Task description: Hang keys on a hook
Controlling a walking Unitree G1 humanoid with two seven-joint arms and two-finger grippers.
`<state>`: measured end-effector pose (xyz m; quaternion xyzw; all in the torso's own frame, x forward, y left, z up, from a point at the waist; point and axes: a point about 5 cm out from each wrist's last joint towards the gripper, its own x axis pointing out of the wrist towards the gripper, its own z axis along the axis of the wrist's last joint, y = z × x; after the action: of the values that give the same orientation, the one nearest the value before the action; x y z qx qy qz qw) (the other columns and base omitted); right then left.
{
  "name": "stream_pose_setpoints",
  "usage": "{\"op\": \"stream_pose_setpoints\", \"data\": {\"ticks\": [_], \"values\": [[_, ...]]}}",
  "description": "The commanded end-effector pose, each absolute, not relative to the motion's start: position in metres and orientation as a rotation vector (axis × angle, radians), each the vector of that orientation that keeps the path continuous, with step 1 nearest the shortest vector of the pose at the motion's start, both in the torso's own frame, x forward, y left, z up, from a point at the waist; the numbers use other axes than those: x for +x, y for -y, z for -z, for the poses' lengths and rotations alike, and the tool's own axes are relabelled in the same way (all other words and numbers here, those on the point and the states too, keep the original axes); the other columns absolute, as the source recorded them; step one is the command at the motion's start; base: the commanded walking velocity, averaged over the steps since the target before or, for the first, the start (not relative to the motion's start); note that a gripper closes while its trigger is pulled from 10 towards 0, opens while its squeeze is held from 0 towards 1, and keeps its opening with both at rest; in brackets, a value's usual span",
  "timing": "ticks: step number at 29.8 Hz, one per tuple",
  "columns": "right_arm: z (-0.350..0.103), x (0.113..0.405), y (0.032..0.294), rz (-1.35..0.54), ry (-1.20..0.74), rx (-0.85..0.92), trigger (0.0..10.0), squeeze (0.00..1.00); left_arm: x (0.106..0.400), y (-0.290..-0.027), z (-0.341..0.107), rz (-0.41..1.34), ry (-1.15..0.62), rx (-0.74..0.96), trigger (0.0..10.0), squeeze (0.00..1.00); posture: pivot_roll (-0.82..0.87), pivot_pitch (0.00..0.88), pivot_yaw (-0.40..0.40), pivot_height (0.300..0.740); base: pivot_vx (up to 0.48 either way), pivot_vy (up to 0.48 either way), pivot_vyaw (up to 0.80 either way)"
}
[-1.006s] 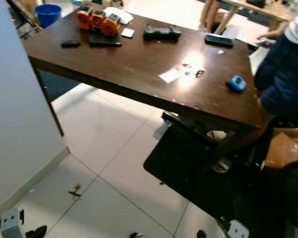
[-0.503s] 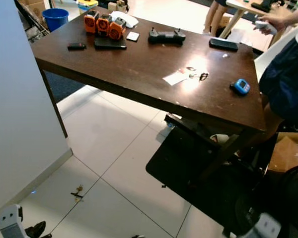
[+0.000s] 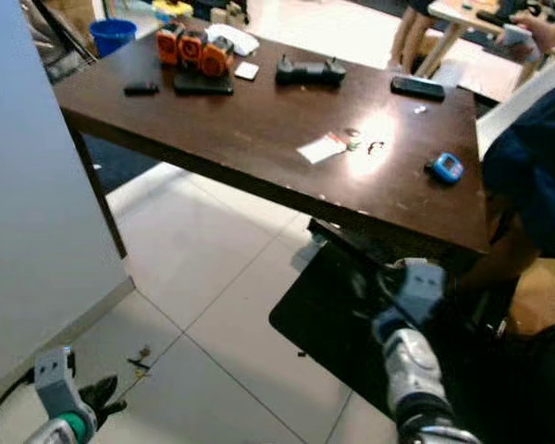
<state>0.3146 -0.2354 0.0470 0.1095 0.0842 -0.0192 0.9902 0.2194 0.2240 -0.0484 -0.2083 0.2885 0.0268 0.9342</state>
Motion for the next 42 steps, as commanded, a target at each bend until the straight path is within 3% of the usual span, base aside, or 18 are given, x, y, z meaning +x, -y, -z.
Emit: {"op": "stream_pose_setpoints", "data": {"ticks": [1,6,7,12,15,19,31,42], "values": [[-0.049,0.315,0.234,0.019,-0.144,0.211,10.0,0.00,0.222,-0.221,0.047,-0.012,-0.588,-0.404,10.0,0.00,0.03,0.066,0.015,0.740,0.000,0.000,0.00],[-0.057,0.322,0.221,-0.036,-0.104,0.216,10.0,0.00,0.235,-0.218,0.038,0.048,-0.542,-0.365,10.0,0.00,0.04,0.079,0.024,0.740,0.000,0.000,0.00],[-0.062,0.329,0.205,-0.093,-0.079,0.216,10.0,0.00,0.245,-0.217,0.029,0.082,-0.488,-0.348,10.0,0.00,0.03,0.078,0.031,0.740,0.000,0.000,0.00],[-0.066,0.332,0.198,-0.116,-0.064,0.223,10.0,0.00,0.250,-0.216,0.024,0.099,-0.459,-0.341,10.0,0.00,0.02,0.083,0.032,0.740,0.000,0.000,0.00],[-0.069,0.336,0.178,-0.201,-0.052,0.208,10.0,0.00,0.268,-0.204,0.009,0.161,-0.380,-0.302,10.0,0.00,0.03,0.060,0.013,0.740,0.247,0.000,0.00],[-0.068,0.336,0.174,-0.226,-0.063,0.212,10.0,0.00,0.279,-0.195,-0.001,0.194,-0.330,-0.301,10.0,0.00,0.04,0.046,0.005,0.740,0.401,0.000,0.00],[-0.096,0.354,0.184,-0.209,0.013,0.194,10.0,0.00,0.304,-0.182,-0.036,0.322,-0.133,-0.239,10.0,0.00,0.05,0.042,-0.019,0.740,0.399,0.000,-0.53],[-0.122,0.360,0.195,-0.196,0.134,0.173,10.0,0.00,0.316,-0.176,-0.062,0.382,0.004,-0.217,10.0,0.00,0.04,0.061,-0.019,0.740,0.384,0.000,0.00]]}}
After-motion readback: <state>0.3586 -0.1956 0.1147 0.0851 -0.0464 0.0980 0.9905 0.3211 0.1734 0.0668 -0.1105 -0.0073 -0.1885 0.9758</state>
